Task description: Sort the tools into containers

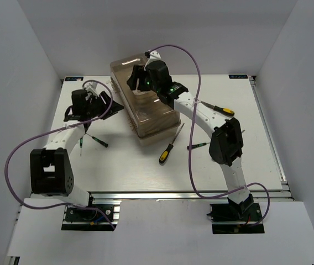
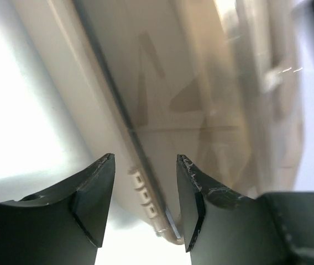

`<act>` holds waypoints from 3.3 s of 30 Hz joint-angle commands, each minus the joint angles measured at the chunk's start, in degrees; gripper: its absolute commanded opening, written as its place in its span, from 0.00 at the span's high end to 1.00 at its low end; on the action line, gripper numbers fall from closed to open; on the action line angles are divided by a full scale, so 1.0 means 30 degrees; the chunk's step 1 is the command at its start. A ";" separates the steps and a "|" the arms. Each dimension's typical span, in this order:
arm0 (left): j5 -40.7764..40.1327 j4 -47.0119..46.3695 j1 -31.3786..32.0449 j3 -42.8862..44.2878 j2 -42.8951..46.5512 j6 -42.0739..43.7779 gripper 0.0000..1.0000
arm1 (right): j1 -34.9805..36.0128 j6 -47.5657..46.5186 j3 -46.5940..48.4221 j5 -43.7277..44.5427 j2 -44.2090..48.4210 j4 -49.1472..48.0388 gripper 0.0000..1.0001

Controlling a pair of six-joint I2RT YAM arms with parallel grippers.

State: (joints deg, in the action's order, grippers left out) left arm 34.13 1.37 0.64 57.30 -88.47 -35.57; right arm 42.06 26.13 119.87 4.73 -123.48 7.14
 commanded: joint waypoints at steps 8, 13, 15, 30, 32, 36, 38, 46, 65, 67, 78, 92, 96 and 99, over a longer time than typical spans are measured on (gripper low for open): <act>-0.1973 0.0923 -0.0977 0.1090 0.5022 -0.0153 0.35 | 0.0012 0.0547 -0.0876 -0.0993 0.0175 0.0285 0.32; -0.1416 -0.0628 -0.0977 0.0003 0.5728 -0.1002 0.34 | 0.0012 0.0811 -0.0527 0.0878 -0.0440 0.1485 0.32; -0.1386 -0.0924 -0.1006 0.0002 0.5817 -0.0975 0.34 | 0.0012 0.0928 0.0726 0.1000 -0.1285 0.2626 0.33; -0.0479 -0.3558 -0.0977 -0.1053 0.5848 -0.1792 0.32 | 0.0247 0.2656 0.2113 -0.3237 -0.2289 0.4127 0.42; 0.0077 -0.4754 -0.0977 -0.1111 0.5437 -0.2261 0.32 | 0.0217 0.3210 0.2170 -0.4210 -0.2083 0.3395 0.45; 0.0517 -0.6283 -0.1006 -0.1141 0.4705 -0.3549 0.31 | 0.0100 0.3828 0.2639 -0.5822 -0.1556 0.2485 0.50; 0.0867 -0.6926 -0.1006 -0.0908 0.4005 -0.3961 0.31 | 0.0042 0.4062 0.2698 -0.6117 -0.1380 0.2194 0.51; 0.1046 -0.7225 -0.0655 0.0702 0.1747 -0.5457 0.31 | -0.0193 0.5058 0.2815 -0.7231 -0.0910 0.1753 0.56; -0.0917 -0.1657 0.0752 0.4250 -0.1799 -0.5662 0.31 | -0.0544 0.5763 0.2845 -0.9280 -0.0617 0.0698 0.60; -0.0976 -0.1686 0.0752 0.4425 -0.2004 -0.5749 0.31 | -0.0574 0.5821 0.2611 -0.9516 -0.0530 0.0552 0.60; -0.0507 -0.2887 0.0781 0.5685 -0.3792 -0.7566 0.30 | -0.0984 0.5821 0.1761 -1.0366 -0.0237 -0.0034 0.60; -0.0360 0.0918 0.1600 0.7822 -0.5460 -0.6223 0.43 | -0.2007 0.2721 0.1029 -1.1100 0.1724 -0.0420 0.36; -0.0857 0.2764 0.2157 0.8732 -0.5755 -0.5137 0.48 | -0.3179 -0.0585 0.0068 -1.0660 0.3334 0.1222 0.32; -0.1326 0.4022 0.2392 0.8967 -0.5610 -0.4550 0.54 | -0.4408 -0.1442 -0.1573 -1.0368 0.5120 0.1518 0.32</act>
State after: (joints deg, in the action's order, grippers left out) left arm 32.25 2.20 6.22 84.20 -103.96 -53.76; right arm 31.92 28.32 117.43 -26.09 -115.68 11.84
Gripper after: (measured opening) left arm 0.475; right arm 0.679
